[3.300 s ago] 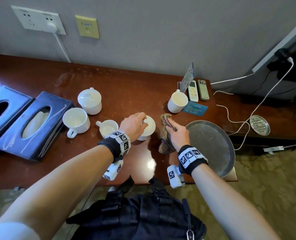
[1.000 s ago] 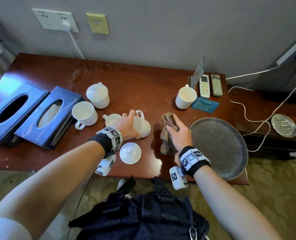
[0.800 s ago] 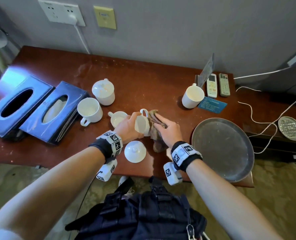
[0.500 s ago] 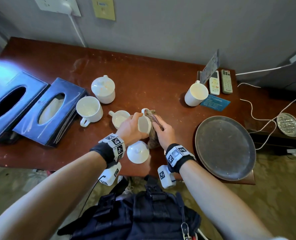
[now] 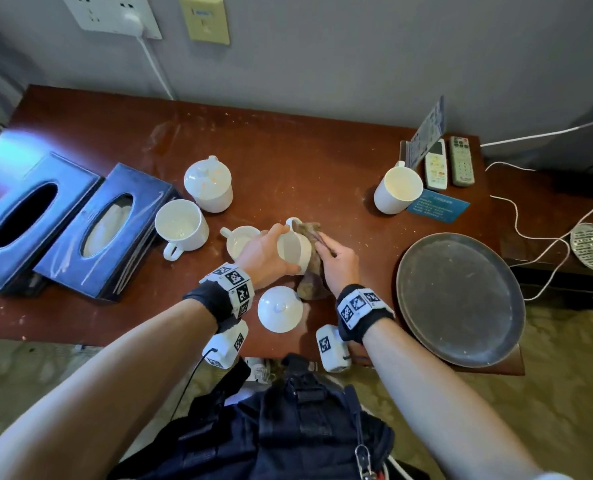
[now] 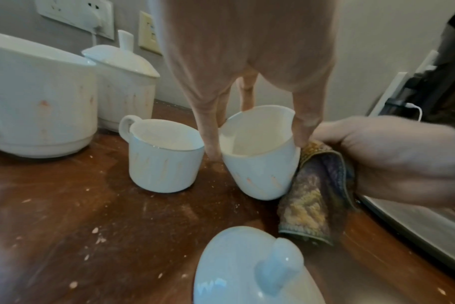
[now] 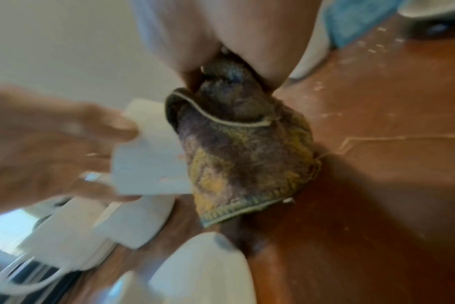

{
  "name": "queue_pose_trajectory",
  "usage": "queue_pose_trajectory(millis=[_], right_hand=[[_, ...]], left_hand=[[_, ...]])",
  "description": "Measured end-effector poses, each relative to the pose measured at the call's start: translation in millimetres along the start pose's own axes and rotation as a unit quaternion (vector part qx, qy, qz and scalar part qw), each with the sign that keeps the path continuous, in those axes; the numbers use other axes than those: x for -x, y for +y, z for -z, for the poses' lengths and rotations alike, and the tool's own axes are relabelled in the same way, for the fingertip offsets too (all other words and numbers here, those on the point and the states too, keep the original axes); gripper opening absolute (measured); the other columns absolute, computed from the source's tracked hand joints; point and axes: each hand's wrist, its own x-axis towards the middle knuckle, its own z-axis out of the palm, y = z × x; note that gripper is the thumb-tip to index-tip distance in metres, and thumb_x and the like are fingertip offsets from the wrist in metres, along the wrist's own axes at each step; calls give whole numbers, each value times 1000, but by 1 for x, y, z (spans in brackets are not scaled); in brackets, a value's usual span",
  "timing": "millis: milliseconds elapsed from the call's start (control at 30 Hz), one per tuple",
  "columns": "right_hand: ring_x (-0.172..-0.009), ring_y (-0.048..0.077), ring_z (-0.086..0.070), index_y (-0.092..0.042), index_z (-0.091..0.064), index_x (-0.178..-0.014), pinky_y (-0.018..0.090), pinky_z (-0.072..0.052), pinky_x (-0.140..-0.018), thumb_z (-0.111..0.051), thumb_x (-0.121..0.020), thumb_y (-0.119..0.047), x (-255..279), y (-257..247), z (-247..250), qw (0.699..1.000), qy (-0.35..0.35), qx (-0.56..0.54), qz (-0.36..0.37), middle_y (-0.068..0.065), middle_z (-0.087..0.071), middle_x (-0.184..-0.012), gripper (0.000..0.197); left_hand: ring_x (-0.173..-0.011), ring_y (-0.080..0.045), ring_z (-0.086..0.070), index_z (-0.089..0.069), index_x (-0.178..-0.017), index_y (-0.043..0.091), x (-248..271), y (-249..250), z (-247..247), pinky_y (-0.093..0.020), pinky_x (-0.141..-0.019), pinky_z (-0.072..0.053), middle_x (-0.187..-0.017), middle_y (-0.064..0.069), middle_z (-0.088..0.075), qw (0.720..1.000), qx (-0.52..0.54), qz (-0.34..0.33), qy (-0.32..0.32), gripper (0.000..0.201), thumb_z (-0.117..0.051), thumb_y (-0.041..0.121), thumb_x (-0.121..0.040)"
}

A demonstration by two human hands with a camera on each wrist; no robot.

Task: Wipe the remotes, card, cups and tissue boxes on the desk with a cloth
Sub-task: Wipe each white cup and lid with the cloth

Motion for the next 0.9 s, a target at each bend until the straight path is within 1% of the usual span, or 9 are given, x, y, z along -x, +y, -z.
queue_pose_trajectory(millis=[100,233,300,367,433,500,667,833,900], right_hand=[[-123,14,-57,-20,-69,-122,16,-37,-100,-58,-96,-19,-10,0,6,1000,-4,18,-8,-5,-65,-127,28],[-122,-4,-47,-22,-69,-121,10,-32,-107,-58,-97,-17,2,-10,1,996,-54,-22,71,-11,-62,-129,27],[-119,-8,-46,-20,-68,-123,3,-29,-103,-58,-97,-17,3,-2,0,994,-61,-13,87,-10,-61,-129,28],[-123,-2,-49,-17,-67,-125,5,-29,-103,-57,-98,-17,-8,7,6,996,-60,-1,65,-6,-61,-132,29],[-125,12,-54,-16,-67,-125,15,-34,-106,-56,-97,-18,-21,10,11,998,-60,16,32,-2,-63,-130,30],[-124,16,-56,-18,-69,-122,20,-36,-107,-57,-96,-18,-26,6,10,997,-66,19,30,-3,-65,-128,28],[-125,3,-51,-21,-69,-121,12,-32,-107,-60,-95,-18,-3,0,0,986,-78,15,144,-5,-62,-131,28],[-127,15,-54,-20,-67,-125,25,-38,-110,-58,-96,-22,-19,12,11,998,-42,40,32,-4,-63,-130,30],[-122,11,-57,-23,-69,-122,21,-40,-107,-60,-95,-24,-14,2,9,997,-41,31,48,-7,-66,-126,29]], left_hand=[[-117,-25,-50,-33,-148,24,3,5,-2,-33,-93,-42,-135,-8,-51,1000,-10,7,9,86,-82,36,-77],[-106,-19,-49,-38,-144,20,3,9,-3,-28,-85,-40,-128,-9,-56,1000,-5,14,18,81,-82,32,-77],[-102,-18,-47,-38,-143,21,5,6,-5,-27,-83,-39,-121,-7,-54,999,9,27,24,81,-83,29,-76],[-104,-18,-46,-36,-145,24,7,5,-7,-28,-85,-38,-119,-3,-47,999,17,42,29,85,-84,30,-76],[-105,-18,-45,-35,-146,25,8,6,-8,-28,-87,-38,-118,-2,-45,998,15,47,33,85,-84,30,-76],[-106,-19,-47,-35,-146,24,6,7,-9,-30,-87,-39,-117,-3,-47,998,14,50,35,85,-84,30,-76],[-110,-22,-53,-39,-140,22,6,2,-9,-30,-86,-43,-120,-5,-54,998,17,50,34,82,-85,30,-73],[-107,-21,-48,-34,-146,26,4,4,-9,-31,-87,-40,-118,-2,-47,998,10,57,30,85,-83,32,-77],[-108,-23,-51,-34,-145,25,2,5,-7,-32,-87,-42,-117,-5,-51,998,12,55,28,85,-83,33,-76]])
